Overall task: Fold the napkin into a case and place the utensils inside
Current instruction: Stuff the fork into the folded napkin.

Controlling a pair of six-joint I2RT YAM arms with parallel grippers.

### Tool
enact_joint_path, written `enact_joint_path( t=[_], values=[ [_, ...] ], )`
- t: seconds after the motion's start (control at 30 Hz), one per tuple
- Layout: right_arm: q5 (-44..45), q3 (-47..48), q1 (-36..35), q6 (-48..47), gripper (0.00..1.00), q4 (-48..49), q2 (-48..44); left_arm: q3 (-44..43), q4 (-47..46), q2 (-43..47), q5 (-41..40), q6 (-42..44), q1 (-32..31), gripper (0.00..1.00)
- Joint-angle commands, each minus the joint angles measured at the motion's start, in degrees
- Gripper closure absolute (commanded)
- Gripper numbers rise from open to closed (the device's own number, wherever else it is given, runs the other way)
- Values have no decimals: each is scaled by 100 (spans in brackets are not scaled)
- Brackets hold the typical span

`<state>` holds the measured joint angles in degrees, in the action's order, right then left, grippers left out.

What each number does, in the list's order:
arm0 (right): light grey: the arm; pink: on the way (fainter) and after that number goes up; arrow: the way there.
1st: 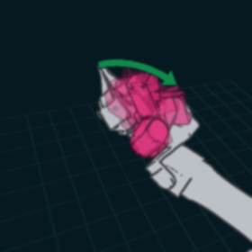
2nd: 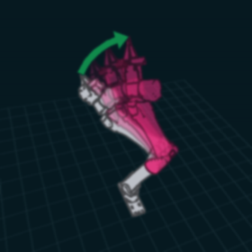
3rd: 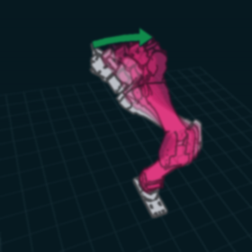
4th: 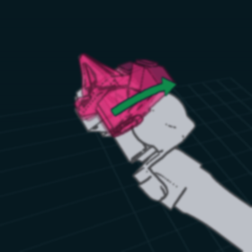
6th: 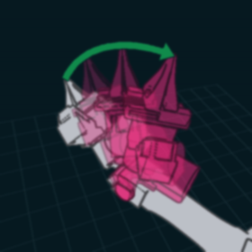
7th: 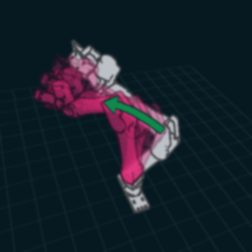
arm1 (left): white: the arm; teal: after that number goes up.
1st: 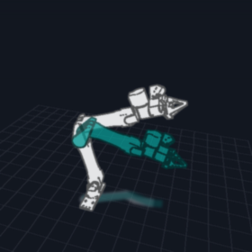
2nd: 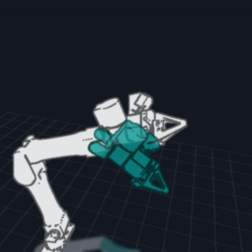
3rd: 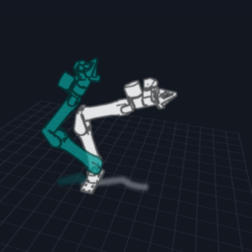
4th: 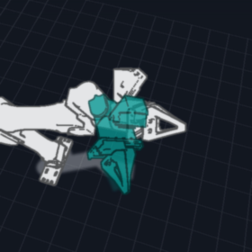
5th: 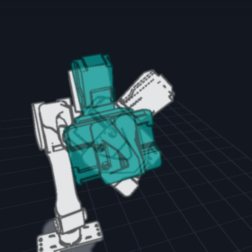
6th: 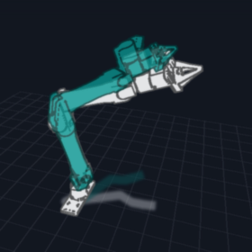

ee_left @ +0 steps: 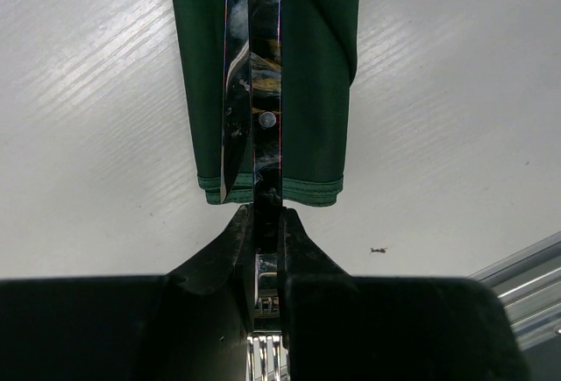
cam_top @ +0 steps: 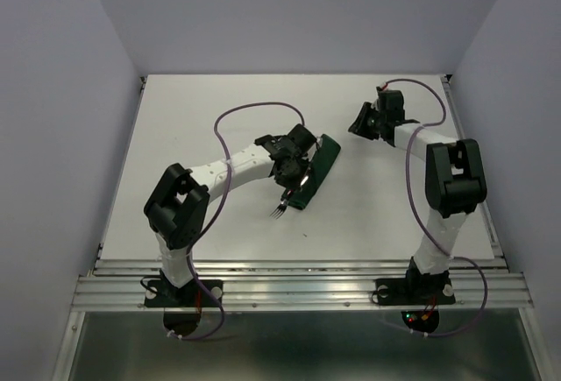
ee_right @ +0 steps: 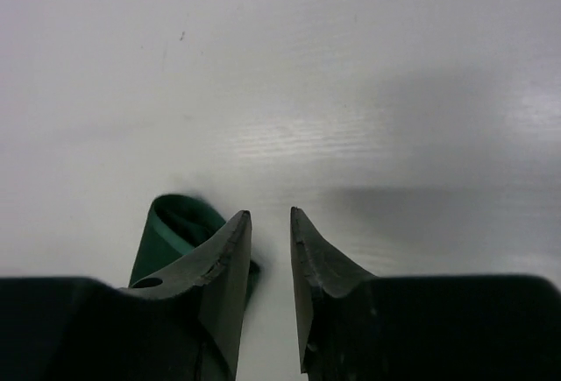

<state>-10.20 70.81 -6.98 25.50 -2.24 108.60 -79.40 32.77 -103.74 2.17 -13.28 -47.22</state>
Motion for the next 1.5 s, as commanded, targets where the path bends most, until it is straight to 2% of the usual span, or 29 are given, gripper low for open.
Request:
enact_joint_path(
  t=[0.0,0.13,0.27,0.7,1.47],
  values=[
    [-193,828,-92,210,76,251,809,12,-113,65,116,106,29,100],
    [-299,1601,-216,237,78,-39,1374,-41,-87,-58,134,132,46,100],
    [-378,1735,-321,245,78,-84,1594,-111,18,-216,90,159,64,100],
    [-369,1700,-550,149,78,-83,1665,-50,-43,-383,327,220,64,100],
    [-299,1164,-761,122,78,101,1507,-796,1,-990,591,291,55,100]
  ],
)
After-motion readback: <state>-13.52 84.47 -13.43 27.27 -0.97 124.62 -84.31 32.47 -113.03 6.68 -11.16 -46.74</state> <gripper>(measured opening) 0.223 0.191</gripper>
